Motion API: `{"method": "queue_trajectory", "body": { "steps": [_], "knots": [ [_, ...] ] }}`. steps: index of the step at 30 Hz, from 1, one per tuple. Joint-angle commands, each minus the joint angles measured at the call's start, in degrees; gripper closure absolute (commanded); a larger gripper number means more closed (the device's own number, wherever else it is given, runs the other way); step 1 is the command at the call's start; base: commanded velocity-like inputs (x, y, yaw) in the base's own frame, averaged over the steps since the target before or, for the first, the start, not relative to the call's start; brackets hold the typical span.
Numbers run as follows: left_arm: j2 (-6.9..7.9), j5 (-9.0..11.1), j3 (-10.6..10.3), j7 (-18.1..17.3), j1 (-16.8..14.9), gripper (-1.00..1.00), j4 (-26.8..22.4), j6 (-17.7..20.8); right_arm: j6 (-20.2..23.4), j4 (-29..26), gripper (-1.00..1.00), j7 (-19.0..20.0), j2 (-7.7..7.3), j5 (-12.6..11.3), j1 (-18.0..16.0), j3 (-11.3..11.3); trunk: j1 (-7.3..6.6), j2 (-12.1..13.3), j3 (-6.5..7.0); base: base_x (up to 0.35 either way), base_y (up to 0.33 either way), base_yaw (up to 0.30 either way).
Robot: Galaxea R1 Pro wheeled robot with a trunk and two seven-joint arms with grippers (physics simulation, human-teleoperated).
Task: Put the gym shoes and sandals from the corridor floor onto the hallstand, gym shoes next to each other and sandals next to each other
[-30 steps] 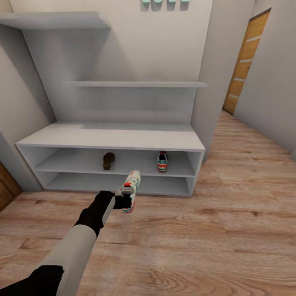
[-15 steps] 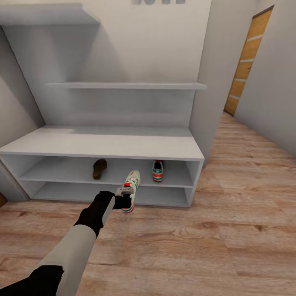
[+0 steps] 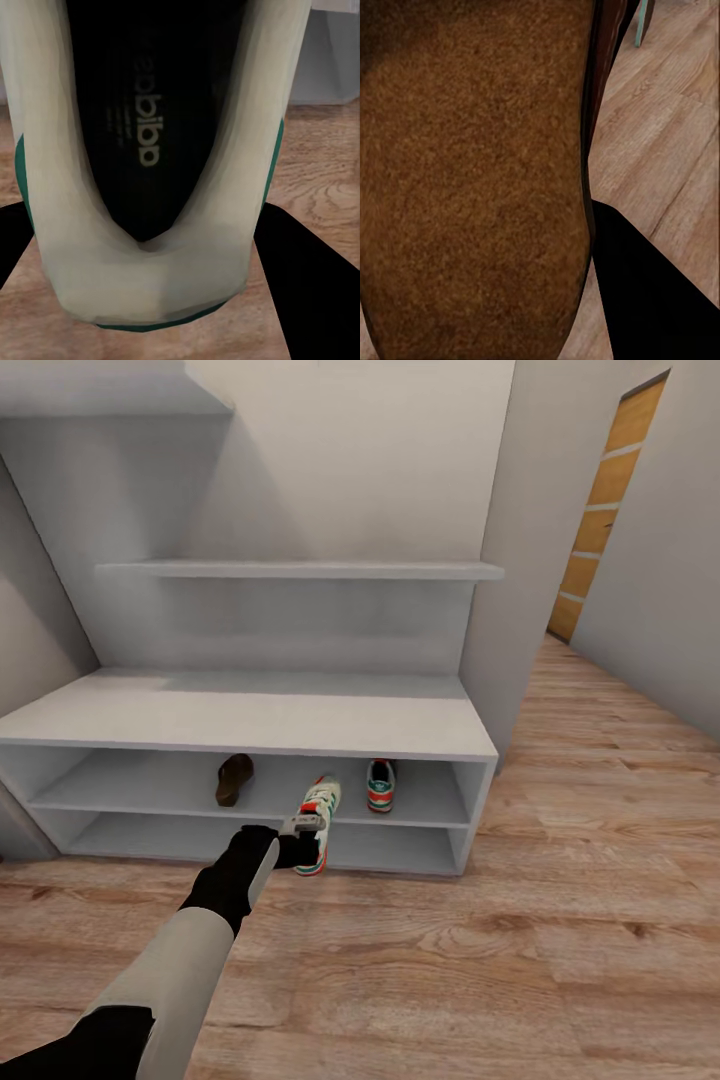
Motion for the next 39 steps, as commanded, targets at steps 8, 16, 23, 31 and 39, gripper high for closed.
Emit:
{"method": "queue_trajectory", "body": {
  "steps": [8,16,23,31,39],
  "knots": [
    [-0.05,-0.29,0.19,-0.26,-0.02,1.00,-0.09,-2.13,0.32,-0.07,1.00,0.35,0.00,0.44,-0.06,-0.10,-0.01,-0.02,-0.05,0.000,0.000,0.000],
    [-0.05,-0.22,0.17,-0.26,-0.02,1.00,-0.04,-4.66,0.32,-0.07,1.00,0.38,0.01,0.44,-0.06,-0.10,-0.01,-0.02,-0.05,-0.044,0.000,0.000],
    [-0.05,-0.21,0.21,-0.26,0.18,1.00,0.20,-5.32,0.32,-0.05,1.00,0.39,0.00,0.44,-0.06,-0.10,-0.01,-0.02,-0.05,-0.135,0.000,0.000],
    [-0.05,-0.29,0.13,-0.26,0.21,1.00,2.81,-7.87,0.35,-0.07,1.00,0.39,0.00,0.44,-0.06,-0.10,-0.01,-0.02,-0.05,-0.006,0.000,0.000],
    [-0.05,-0.35,0.16,-0.22,0.22,1.00,8.86,-13.98,0.32,-0.05,1.00,0.39,0.00,0.44,-0.06,-0.10,-0.01,-0.02,-0.05,0.000,0.000,0.000]
  ]
}}
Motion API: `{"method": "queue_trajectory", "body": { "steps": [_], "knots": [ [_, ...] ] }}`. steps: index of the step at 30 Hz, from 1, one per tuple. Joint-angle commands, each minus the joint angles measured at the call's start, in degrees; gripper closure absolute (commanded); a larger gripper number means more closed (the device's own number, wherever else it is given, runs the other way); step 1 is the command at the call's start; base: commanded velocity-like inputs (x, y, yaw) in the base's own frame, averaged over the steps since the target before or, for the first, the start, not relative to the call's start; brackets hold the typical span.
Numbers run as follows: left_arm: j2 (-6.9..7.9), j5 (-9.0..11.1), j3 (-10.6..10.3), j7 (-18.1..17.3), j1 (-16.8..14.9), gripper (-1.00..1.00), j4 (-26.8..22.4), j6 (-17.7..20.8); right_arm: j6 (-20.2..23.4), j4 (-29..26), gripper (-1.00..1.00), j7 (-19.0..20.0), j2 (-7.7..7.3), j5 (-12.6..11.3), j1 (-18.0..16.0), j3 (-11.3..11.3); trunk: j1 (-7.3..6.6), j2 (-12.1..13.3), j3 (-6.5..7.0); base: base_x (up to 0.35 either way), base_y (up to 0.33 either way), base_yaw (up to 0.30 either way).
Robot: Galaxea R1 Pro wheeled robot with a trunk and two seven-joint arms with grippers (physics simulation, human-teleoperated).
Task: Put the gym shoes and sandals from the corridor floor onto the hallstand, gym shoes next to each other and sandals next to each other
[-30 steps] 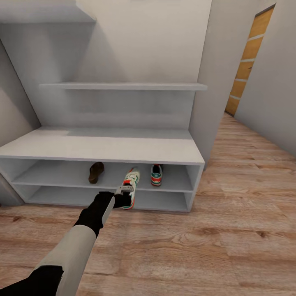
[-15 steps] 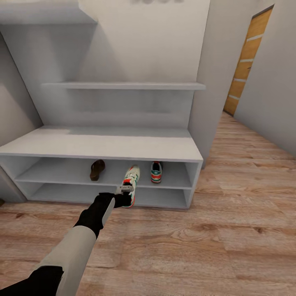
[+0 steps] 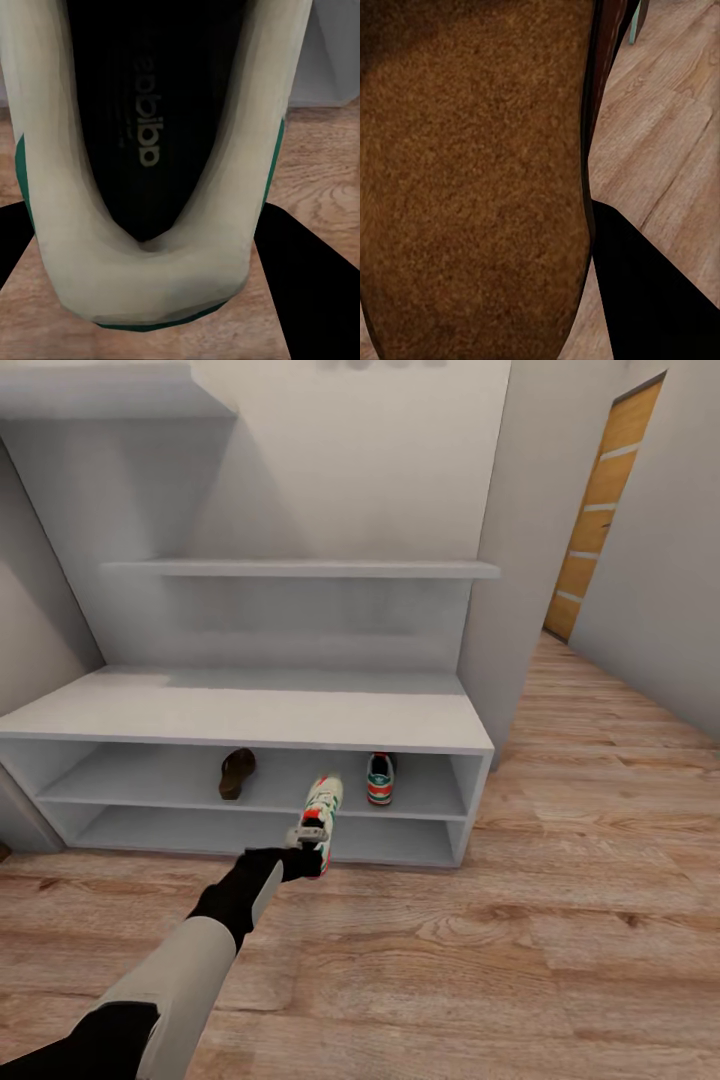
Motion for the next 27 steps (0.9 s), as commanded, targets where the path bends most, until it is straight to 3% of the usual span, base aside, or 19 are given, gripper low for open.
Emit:
{"method": "queue_trajectory", "body": {
  "steps": [1,7,22,27],
  "knots": [
    [-0.03,-0.31,0.22,-0.23,-0.02,1.00,0.14,-0.33,0.30,-0.08,1.00,0.30,0.01,0.46,-0.06,-0.10,-0.01,-0.02,-0.05,0.000,0.000,0.000],
    [-0.03,-0.25,0.25,-0.20,-0.02,1.00,0.59,-2.90,0.33,-0.08,1.00,0.30,0.04,0.46,-0.06,-0.10,-0.01,-0.02,-0.05,0.000,0.000,0.000],
    [-0.03,-0.32,0.18,-0.20,-0.02,1.00,0.56,-3.19,0.33,-0.09,1.00,0.30,0.04,0.46,-0.06,-0.10,-0.01,-0.02,-0.05,0.002,0.000,0.000],
    [-0.03,-0.33,0.17,-0.20,-0.02,1.00,0.55,-3.18,0.31,-0.09,1.00,0.30,0.01,0.46,-0.06,-0.10,-0.01,-0.02,-0.05,0.200,0.000,0.000]
  ]
}}
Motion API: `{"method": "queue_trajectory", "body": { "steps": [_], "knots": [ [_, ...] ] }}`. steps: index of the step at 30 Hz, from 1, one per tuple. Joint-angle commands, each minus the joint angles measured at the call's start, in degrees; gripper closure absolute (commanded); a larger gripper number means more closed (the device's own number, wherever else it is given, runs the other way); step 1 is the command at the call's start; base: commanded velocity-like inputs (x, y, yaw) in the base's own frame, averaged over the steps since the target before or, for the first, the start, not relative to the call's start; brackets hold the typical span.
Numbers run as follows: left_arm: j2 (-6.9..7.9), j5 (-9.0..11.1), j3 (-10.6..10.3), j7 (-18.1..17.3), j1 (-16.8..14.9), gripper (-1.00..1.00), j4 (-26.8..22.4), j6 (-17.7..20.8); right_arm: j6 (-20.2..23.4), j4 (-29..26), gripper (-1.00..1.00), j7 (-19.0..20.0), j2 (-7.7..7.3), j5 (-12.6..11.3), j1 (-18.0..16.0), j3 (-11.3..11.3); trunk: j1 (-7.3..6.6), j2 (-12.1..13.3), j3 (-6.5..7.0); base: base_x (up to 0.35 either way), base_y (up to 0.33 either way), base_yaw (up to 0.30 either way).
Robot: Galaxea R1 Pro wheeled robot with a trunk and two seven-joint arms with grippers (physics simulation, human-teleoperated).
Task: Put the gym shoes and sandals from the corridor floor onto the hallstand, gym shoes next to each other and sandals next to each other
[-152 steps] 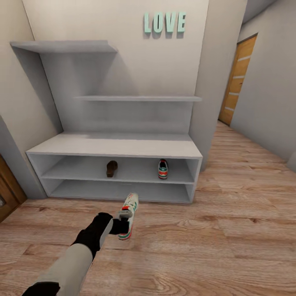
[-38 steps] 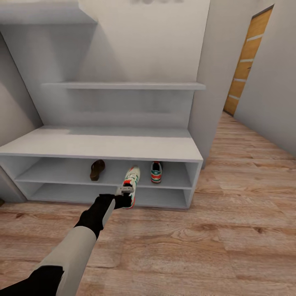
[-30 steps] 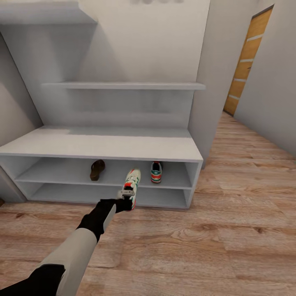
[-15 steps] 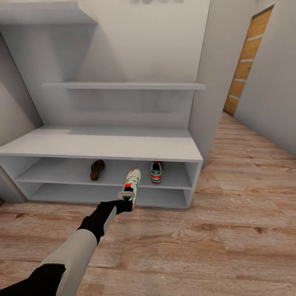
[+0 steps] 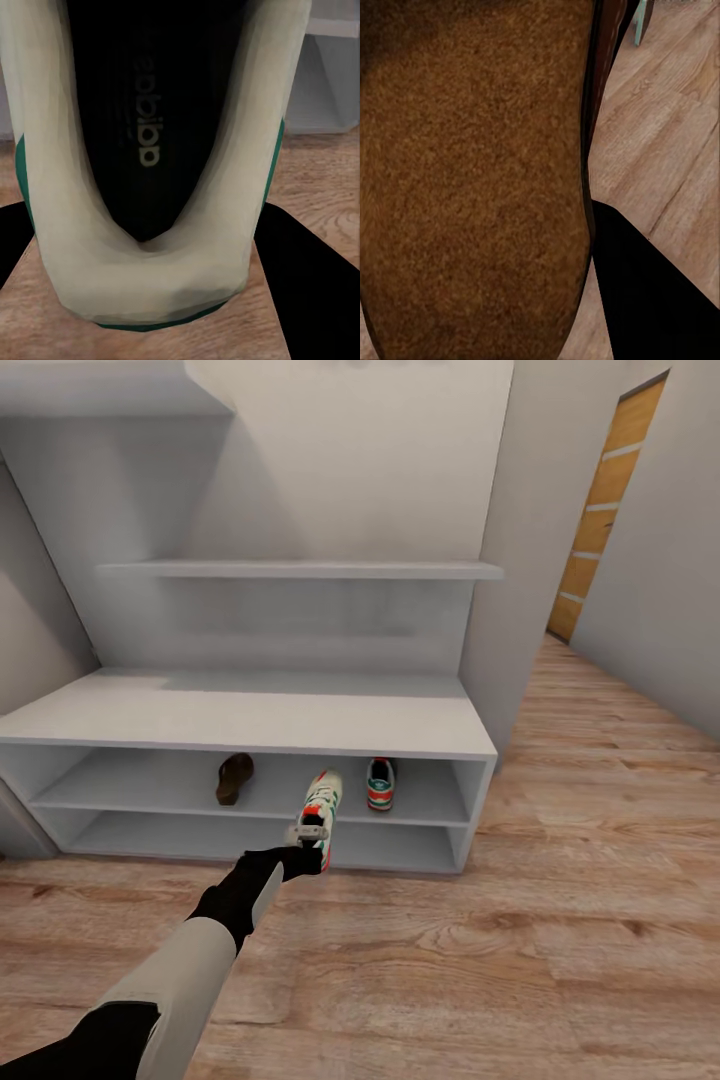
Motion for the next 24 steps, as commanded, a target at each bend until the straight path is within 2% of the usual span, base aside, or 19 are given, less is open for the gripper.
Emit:
{"method": "queue_trajectory", "body": {
  "steps": [1,11,24],
  "knots": [
    [-0.03,-0.31,0.20,-0.24,-0.01,1.00,-0.11,0.32,0.31,-0.06,1.00,0.30,0.01,0.46,-0.06,-0.10,0.02,-0.02,-0.05,0.313,0.000,0.000],
    [-0.03,-0.31,0.19,-0.24,-0.01,1.00,-0.11,0.32,0.31,-0.08,1.00,0.30,0.02,0.46,-0.06,-0.10,0.02,-0.02,-0.05,0.330,-0.019,0.000],
    [-0.03,-0.31,0.25,-0.24,-0.01,1.00,-0.11,0.32,0.32,-0.08,1.00,0.30,0.01,0.46,-0.06,-0.10,0.02,-0.02,-0.05,0.289,-0.151,0.000]
  ]
}}
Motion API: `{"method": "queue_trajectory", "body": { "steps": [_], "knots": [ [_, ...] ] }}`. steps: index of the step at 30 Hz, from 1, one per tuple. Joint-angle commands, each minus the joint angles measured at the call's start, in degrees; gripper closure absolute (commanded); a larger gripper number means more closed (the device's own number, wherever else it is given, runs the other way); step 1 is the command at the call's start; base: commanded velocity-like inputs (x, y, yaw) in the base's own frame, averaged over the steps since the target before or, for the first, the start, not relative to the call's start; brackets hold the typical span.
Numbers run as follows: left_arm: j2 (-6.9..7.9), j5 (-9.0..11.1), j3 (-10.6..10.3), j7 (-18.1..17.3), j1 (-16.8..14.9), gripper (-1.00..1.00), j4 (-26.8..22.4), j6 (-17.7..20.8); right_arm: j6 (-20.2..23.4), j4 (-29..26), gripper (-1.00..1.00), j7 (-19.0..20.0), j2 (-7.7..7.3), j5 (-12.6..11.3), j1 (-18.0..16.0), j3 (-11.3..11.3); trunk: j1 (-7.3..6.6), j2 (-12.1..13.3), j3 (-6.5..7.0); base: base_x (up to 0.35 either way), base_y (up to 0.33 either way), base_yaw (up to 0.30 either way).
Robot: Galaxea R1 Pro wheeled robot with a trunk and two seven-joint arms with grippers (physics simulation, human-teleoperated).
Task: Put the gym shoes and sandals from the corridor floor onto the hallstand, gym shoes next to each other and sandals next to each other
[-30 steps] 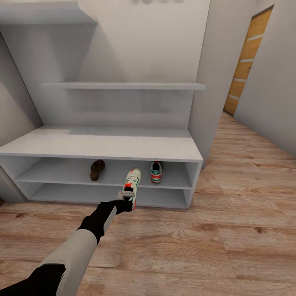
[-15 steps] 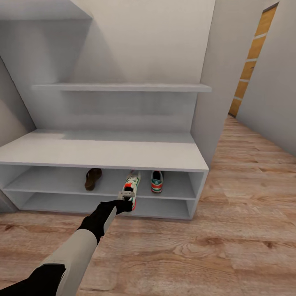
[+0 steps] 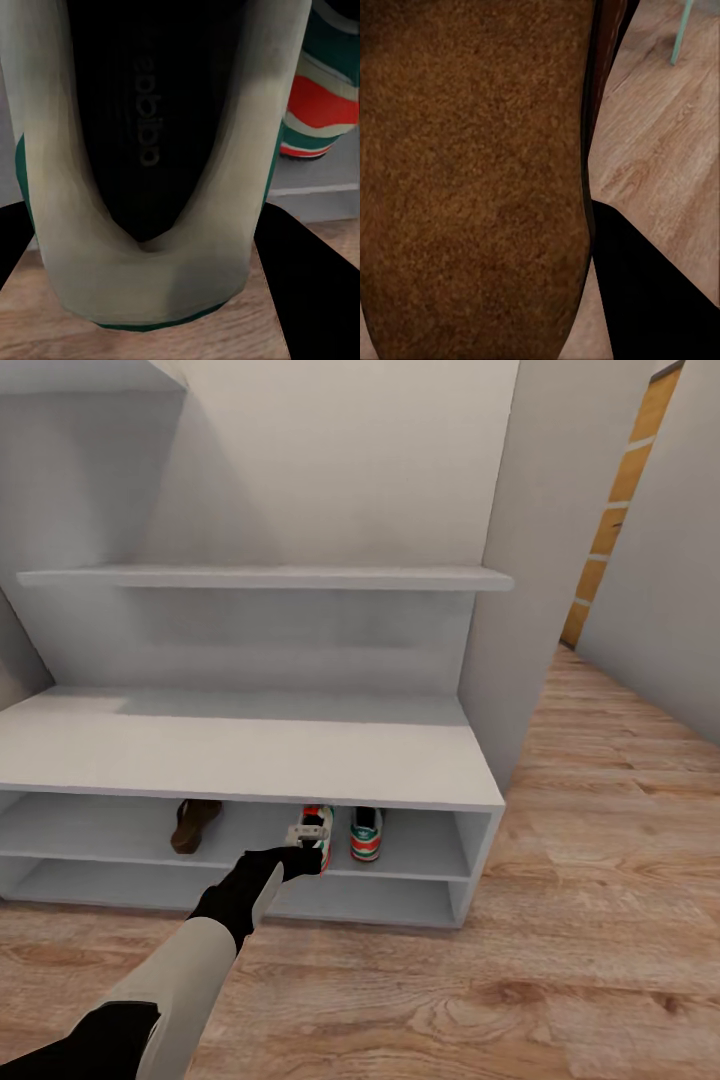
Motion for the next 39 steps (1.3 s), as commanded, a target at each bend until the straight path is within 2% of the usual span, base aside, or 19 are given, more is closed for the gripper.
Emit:
{"method": "queue_trajectory", "body": {
  "steps": [1,12,21,39],
  "knots": [
    [-0.03,-0.28,0.21,-0.23,-0.02,1.00,-0.12,0.34,0.27,-0.04,1.00,0.30,0.01,0.45,-0.06,-0.10,0.02,-0.02,-0.05,0.260,-0.128,0.000],
    [-0.03,-0.28,0.32,-0.23,-0.02,1.00,-0.12,0.34,0.27,-0.06,1.00,0.30,0.03,0.45,-0.06,-0.10,0.02,-0.02,-0.05,0.062,-0.016,0.000],
    [-0.03,-0.28,0.32,-0.23,-0.02,1.00,-0.12,0.34,0.27,-0.06,1.00,0.30,0.03,0.45,-0.06,-0.10,0.02,-0.02,-0.05,0.225,0.000,0.000],
    [-0.03,-0.29,0.28,-0.23,-0.02,1.00,-0.19,0.34,0.25,-0.06,1.00,0.30,0.01,0.45,-0.06,-0.10,0.02,-0.02,-0.05,0.027,0.000,0.000]
  ]
}}
